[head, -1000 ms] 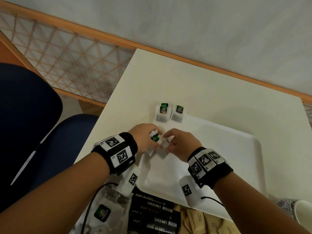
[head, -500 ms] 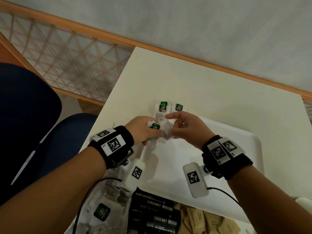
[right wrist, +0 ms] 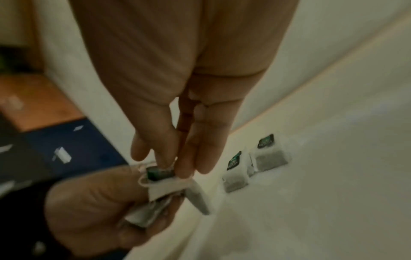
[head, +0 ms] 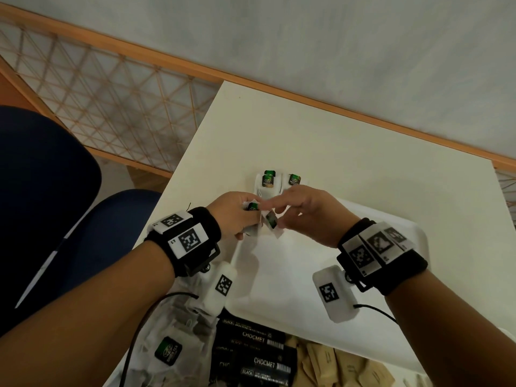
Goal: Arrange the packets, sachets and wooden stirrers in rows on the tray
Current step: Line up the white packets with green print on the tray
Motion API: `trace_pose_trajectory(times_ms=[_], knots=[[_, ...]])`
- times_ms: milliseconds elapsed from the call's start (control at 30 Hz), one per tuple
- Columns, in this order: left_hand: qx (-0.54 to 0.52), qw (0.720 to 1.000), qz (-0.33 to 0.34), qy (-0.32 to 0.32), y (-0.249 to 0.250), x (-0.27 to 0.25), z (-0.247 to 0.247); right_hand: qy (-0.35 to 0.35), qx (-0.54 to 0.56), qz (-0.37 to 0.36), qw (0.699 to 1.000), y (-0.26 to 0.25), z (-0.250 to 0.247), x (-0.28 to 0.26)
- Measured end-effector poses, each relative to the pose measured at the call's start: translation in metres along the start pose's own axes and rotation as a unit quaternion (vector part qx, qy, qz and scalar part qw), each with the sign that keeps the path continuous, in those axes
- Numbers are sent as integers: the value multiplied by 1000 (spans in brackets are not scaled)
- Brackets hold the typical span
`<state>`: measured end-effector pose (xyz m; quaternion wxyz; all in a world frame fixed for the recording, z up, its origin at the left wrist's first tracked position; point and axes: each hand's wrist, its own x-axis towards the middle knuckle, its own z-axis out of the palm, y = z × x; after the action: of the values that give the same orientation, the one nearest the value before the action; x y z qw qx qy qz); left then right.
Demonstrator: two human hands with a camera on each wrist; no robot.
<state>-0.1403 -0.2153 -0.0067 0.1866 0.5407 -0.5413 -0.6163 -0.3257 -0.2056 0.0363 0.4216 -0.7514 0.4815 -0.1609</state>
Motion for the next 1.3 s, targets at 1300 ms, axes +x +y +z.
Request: trace_pose_trajectory(times_ms=[1300], knots=[[-137,989,-55,6,-7,6,-14,42,-160,136,977,44,-26,38]])
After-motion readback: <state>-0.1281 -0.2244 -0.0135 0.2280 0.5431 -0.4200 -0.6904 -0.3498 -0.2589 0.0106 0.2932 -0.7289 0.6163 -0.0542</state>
